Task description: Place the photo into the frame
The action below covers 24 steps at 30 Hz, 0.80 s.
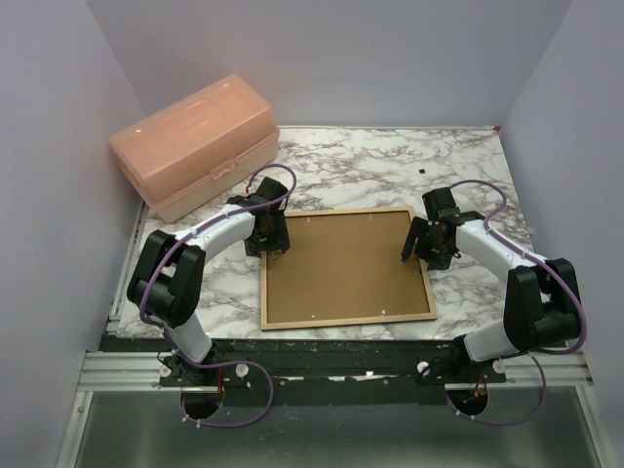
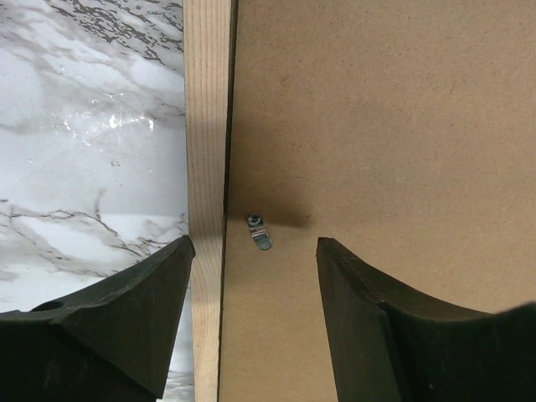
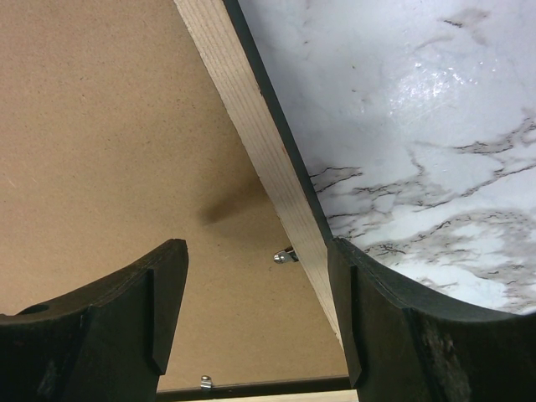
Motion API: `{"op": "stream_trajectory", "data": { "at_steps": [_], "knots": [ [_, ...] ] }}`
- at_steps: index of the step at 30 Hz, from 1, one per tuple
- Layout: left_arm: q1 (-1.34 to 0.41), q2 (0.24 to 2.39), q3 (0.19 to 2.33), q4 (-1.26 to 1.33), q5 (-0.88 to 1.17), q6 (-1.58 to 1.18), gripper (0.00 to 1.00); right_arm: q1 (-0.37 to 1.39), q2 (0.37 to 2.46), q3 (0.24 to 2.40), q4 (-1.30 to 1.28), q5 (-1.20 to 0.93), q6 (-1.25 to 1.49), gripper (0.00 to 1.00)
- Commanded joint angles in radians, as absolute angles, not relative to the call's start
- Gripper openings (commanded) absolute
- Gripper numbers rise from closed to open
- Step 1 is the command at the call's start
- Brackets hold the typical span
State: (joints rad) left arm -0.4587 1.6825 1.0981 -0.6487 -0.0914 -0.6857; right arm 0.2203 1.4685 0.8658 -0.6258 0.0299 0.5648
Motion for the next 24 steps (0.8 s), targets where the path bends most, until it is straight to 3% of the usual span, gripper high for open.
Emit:
{"op": "stream_trajectory", "data": {
  "at_steps": [1, 12, 24],
  "knots": [
    [-0.462, 1.699, 1.085, -0.741, -0.11, -0.685, 0.63, 0.224, 1.493, 0.844, -0.584, -0.074, 0.575, 0.73],
    [-0.459, 1.657, 1.089, -0.747, -0.135, -0.684, 0.64, 0.224, 1.491, 0.829, -0.577, -0.074, 0.573, 0.73],
    [-0.455, 1.75, 1.112, -0.68, -0.12, -0.715, 0.63, 0.224, 1.488, 0.816, -0.565, -0.089, 0.574, 0.73]
  ]
}}
